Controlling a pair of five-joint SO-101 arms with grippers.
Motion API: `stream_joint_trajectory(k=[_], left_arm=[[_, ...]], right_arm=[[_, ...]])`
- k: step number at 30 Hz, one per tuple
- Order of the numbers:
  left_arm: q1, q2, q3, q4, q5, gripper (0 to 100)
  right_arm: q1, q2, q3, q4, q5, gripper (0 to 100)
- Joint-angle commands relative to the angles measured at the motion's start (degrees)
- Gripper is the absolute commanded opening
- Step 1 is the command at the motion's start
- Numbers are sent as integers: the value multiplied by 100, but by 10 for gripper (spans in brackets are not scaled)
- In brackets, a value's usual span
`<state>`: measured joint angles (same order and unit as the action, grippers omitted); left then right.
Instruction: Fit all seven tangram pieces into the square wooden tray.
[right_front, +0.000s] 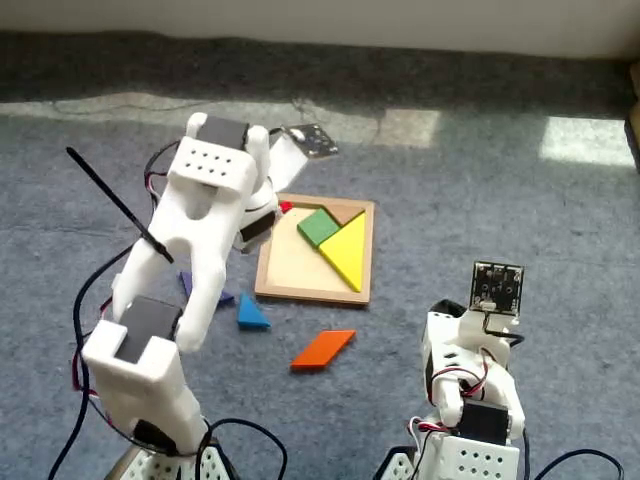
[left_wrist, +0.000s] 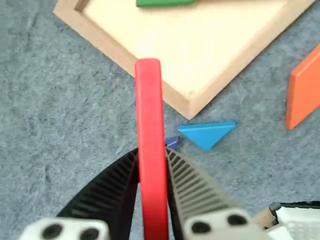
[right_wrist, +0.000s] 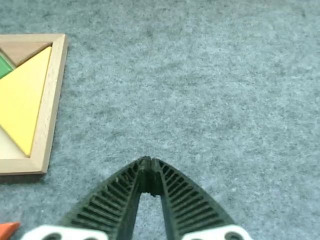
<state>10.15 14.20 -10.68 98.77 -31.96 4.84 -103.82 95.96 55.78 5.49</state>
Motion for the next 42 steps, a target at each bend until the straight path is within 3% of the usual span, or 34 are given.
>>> stream_joint_trajectory(k=[1,10,29,35,39,42], left_arm=[[462,-1077,549,-237,299,5],[1156,-2448,2659,-1916,343,5],[1279,-2457,4884,-5837,334,5],[1490,-2448,5297,-6224,343,18],[1464,-2448,5305,-6215,448,151],[1464,-2457,5367,-6207,985,229]], right_arm=[[57,31,831,-4,44,8],[57,31,831,-4,35,8],[57,31,831,-4,44,8],[57,31,831,-4,53,8],[57,31,831,-4,53,8],[57,31,831,-4,53,8]])
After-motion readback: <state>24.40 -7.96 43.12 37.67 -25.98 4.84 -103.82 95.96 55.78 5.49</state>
